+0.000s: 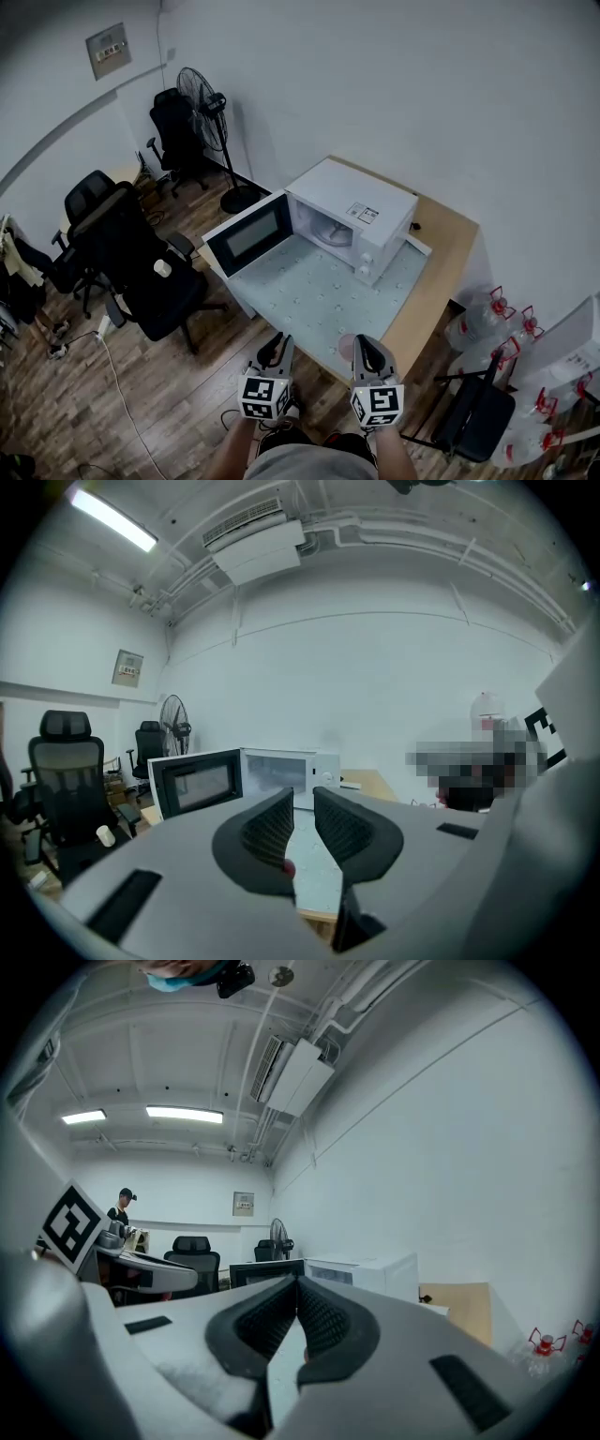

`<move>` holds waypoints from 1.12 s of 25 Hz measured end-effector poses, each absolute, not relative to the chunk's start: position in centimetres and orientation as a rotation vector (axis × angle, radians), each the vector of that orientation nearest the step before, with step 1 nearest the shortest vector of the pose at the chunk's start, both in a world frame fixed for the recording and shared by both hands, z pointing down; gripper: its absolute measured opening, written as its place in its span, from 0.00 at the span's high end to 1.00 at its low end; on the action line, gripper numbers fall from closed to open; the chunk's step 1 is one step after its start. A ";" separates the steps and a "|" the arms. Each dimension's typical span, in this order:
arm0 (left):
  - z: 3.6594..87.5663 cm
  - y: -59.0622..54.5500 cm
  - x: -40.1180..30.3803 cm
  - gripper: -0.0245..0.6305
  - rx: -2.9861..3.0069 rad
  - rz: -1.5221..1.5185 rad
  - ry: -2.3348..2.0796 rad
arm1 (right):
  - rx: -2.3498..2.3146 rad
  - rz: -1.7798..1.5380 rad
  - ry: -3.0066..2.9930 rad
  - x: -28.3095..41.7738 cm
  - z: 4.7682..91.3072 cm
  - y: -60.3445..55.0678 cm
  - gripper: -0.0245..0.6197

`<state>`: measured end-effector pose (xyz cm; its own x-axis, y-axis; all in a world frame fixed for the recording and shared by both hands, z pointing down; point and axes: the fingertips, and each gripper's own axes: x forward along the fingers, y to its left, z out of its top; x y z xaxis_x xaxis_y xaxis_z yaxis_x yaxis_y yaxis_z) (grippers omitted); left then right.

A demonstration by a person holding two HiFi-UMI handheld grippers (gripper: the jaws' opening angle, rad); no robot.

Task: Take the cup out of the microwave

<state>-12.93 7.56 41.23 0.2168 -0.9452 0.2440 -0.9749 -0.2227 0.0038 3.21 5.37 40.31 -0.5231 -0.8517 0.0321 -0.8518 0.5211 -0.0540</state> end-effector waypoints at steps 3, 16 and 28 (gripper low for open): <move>40.8 7.9 -13.8 0.85 2.318 0.293 -1.873 | 1.513 0.103 -2.753 2.2 40.0 5.4 0.93; 40.1 7.2 -15.2 0.93 2.299 0.300 -1.926 | 1.458 0.099 -2.757 0.5 40.4 5.0 0.93; 40.3 6.1 -14.5 0.93 2.311 0.308 -1.906 | 1.472 0.118 -2.736 1.1 40.9 4.3 0.93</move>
